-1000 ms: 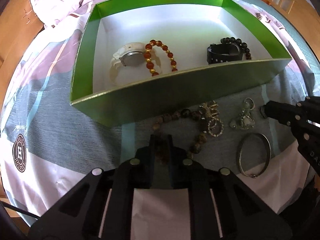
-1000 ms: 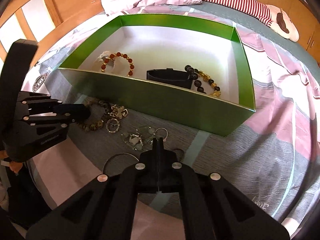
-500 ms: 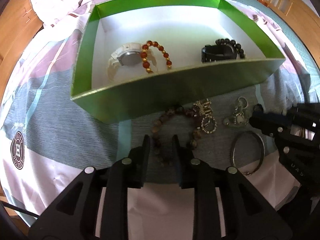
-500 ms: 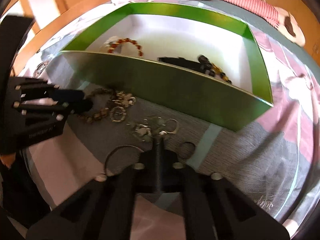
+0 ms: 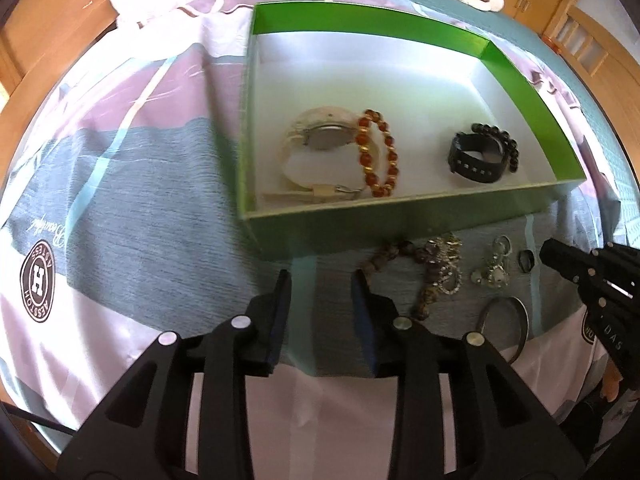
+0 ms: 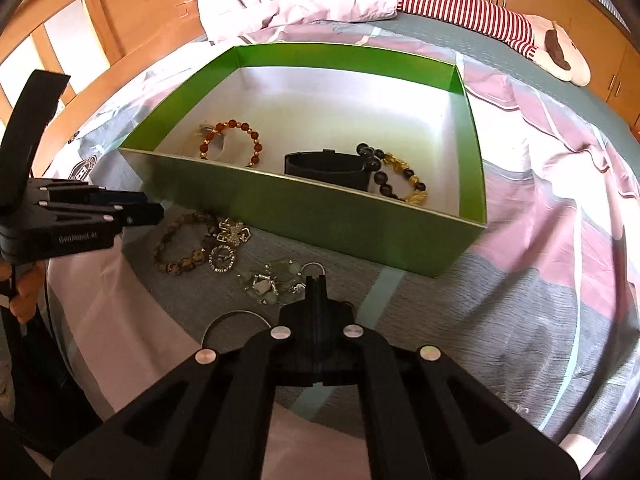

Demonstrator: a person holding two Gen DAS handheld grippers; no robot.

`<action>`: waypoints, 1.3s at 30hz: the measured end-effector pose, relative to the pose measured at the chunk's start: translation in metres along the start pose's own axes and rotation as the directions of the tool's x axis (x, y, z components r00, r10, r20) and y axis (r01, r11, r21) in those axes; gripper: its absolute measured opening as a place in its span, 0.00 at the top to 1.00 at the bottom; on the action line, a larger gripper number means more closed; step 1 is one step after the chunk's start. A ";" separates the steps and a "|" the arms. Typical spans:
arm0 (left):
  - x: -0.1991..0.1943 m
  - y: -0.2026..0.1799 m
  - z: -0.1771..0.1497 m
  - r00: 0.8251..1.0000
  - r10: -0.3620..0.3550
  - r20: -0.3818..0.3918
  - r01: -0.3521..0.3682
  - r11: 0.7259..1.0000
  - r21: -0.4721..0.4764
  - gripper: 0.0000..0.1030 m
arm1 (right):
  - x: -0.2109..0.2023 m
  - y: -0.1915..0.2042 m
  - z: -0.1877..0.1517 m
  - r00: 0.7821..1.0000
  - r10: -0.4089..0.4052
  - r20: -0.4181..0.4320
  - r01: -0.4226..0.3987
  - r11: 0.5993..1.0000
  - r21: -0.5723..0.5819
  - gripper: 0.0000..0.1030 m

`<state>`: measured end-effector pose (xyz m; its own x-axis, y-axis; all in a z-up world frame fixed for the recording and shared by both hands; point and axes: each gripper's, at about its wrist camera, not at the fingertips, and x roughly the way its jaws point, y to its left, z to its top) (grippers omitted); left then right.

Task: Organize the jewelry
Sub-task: 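Grasp the brown wooden bead bracelet with the left tool while the right tool grasps a silver charm, then drop the brown bracelet and silver charm into the green box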

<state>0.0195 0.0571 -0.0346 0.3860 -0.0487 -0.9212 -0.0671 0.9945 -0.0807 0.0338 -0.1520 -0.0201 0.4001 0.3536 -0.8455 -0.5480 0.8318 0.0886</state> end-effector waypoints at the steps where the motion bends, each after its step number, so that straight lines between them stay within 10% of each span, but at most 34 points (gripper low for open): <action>1: 0.001 -0.005 -0.001 1.000 -0.005 0.001 0.005 1.000 0.019 0.66 | 0.001 -0.001 0.000 1.000 0.000 -0.005 0.000 1.000 0.004 1.00; 8: 0.017 -0.035 -0.006 1.000 0.009 -0.021 -0.007 0.994 0.110 0.60 | -0.001 -0.002 -0.003 1.000 0.005 0.006 -0.005 1.000 0.011 1.00; 16: 0.026 -0.052 -0.003 0.999 0.052 -0.018 -0.048 0.987 0.151 0.87 | 0.012 0.026 -0.002 0.998 0.056 0.012 -0.056 0.998 -0.039 0.45; 20: 0.027 -0.054 -0.002 0.999 0.050 -0.019 -0.047 0.987 0.151 0.88 | 0.027 0.043 -0.003 1.000 0.031 -0.002 -0.031 0.995 -0.092 0.49; 22: 0.027 -0.055 -0.001 0.999 0.049 -0.019 -0.046 0.988 0.151 0.88 | 0.036 0.046 -0.005 1.000 0.022 -0.020 -0.024 0.995 -0.101 0.78; 25: 0.021 -0.045 -0.006 0.999 0.044 -0.019 -0.041 0.989 0.142 0.90 | 0.036 0.047 -0.005 1.000 0.010 -0.012 -0.011 0.994 -0.113 0.85; 39: -0.058 -0.036 -0.001 0.988 -0.088 0.126 0.070 0.988 0.136 0.92 | -0.039 0.024 0.008 0.985 0.076 0.155 -0.069 0.996 -0.051 0.86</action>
<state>-0.0012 0.0239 0.0213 0.5036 -0.1236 -0.8551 0.0862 0.9920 -0.0926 0.0105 -0.1421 0.0189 0.4664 0.4781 -0.7442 -0.6111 0.7824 0.1197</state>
